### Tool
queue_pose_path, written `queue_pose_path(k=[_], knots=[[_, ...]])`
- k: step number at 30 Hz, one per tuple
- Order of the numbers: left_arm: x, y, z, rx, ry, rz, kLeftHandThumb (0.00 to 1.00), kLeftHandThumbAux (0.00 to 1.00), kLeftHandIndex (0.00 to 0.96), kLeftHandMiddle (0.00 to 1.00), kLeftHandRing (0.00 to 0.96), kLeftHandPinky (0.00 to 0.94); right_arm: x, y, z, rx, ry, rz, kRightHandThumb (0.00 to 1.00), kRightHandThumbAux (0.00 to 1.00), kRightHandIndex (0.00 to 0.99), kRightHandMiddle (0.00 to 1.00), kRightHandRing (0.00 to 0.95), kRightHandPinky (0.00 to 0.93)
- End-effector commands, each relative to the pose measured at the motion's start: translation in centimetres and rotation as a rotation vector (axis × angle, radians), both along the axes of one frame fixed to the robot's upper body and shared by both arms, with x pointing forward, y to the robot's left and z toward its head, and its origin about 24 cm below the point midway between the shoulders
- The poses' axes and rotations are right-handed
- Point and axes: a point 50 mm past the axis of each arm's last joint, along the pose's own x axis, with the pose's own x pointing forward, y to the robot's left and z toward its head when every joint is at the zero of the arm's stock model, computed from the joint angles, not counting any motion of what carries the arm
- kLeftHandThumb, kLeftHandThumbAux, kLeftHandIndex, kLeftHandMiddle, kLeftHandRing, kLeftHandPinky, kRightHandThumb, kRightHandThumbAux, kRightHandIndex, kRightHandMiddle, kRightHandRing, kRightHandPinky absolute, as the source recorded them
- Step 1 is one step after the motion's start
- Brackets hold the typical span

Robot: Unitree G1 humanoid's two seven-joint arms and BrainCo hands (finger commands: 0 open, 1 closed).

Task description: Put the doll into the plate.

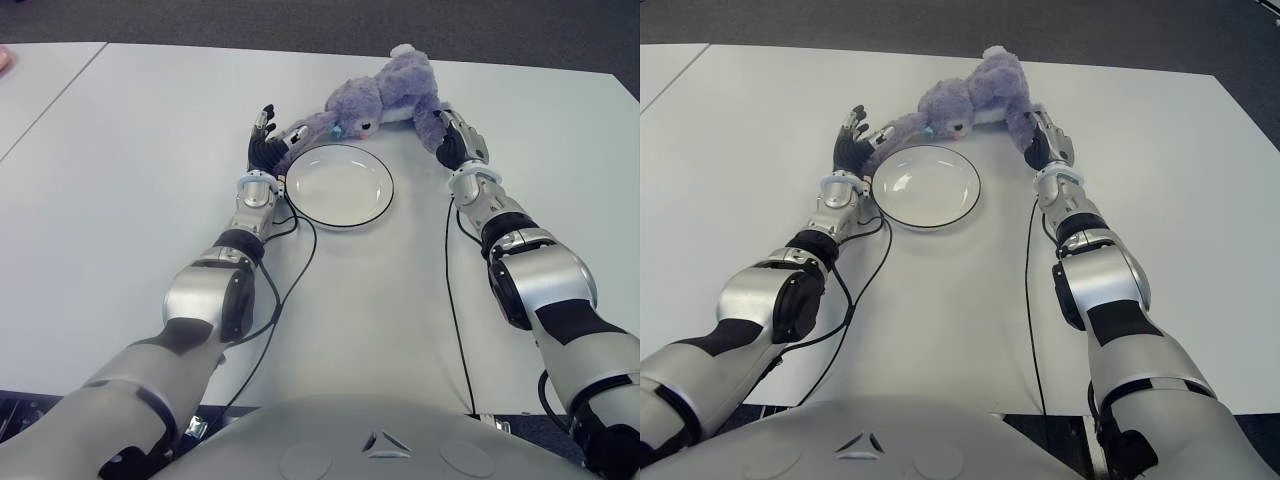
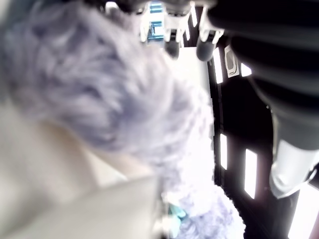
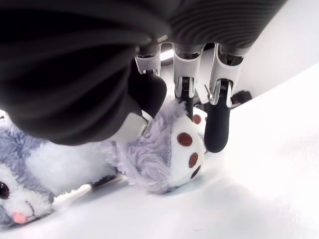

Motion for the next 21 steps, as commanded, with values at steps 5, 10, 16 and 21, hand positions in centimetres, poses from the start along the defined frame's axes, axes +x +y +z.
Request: queue_pose_path(k=[5,10,16,21], knots=[[-0.9,0.9,-2.8,0.021,0.228,0.066,0.0,0.675,0.007,0.107,0.118,0.131,-1.0,-0.9,-1.9,0.066,0.085,-0.018,1.0,0.731,0.11,0.0,0.227,0.421],[0.3,1.7,-0.9,0.052,0.179,0.076,0.0,0.72,0.011,0.123,0.137,0.15,-1.3,-0.7,-2.5,0.111,0.091,-0.011,1.0,0.733,0.113,0.0,0.242,0.42],[1.7,3.2,1.5,0.12,0.113,0.077,0.0,0.765,0.014,0.133,0.143,0.143,-2.9,0.9,-5.3,0.133,0.141,0.076,1.0,0.735,0.097,0.011,0.243,0.417],[2.7,4.8,3.6,0.221,0.068,0.06,0.0,0.795,0.021,0.152,0.158,0.156,-4.2,0.8,-6.6,0.181,0.197,0.163,1.0,0.737,0.073,0.028,0.238,0.416]])
